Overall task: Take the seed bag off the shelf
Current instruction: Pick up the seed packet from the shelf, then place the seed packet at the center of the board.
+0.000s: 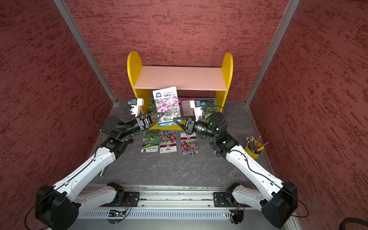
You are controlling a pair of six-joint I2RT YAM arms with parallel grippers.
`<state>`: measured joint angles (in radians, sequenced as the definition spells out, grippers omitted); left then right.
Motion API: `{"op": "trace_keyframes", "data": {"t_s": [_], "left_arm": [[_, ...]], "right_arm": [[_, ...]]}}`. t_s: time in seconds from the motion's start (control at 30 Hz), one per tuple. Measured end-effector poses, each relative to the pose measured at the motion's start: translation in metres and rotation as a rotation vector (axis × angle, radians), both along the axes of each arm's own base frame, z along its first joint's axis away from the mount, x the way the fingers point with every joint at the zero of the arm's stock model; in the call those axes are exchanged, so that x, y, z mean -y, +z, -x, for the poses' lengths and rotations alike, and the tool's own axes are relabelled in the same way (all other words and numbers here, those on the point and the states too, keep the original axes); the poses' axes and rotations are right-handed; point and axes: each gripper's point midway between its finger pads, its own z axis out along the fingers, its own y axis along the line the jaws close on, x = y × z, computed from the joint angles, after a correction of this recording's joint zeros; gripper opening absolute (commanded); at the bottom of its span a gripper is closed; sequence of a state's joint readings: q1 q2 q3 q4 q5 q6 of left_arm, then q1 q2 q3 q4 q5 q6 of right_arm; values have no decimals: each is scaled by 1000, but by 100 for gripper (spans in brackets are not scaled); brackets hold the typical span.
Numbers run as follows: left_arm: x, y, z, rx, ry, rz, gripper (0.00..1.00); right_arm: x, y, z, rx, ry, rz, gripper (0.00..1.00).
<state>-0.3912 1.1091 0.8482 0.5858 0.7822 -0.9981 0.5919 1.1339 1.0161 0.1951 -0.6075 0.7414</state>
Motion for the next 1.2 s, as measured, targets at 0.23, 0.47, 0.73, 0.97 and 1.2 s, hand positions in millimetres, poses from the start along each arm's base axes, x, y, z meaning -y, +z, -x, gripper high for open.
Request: {"op": "trace_keyframes", "data": {"t_s": [0.23, 0.47, 0.73, 0.97, 1.2], "left_arm": [[4, -3, -2, -5, -8, 1, 1], [9, -7, -1, -17, -25, -6, 0], [25, -25, 3, -51, -23, -57, 0], [49, -65, 5, -123, -11, -130, 0], [84, -119, -4, -221, -11, -223, 0]], "right_arm": [[4, 5, 3, 18, -11, -8, 10], [9, -3, 2, 27, -50, 40, 60], [33, -20, 21, 56, -103, 201, 96], [59, -31, 50, 92, -107, 378, 98], [89, -39, 80, 110, -120, 498, 99]]}}
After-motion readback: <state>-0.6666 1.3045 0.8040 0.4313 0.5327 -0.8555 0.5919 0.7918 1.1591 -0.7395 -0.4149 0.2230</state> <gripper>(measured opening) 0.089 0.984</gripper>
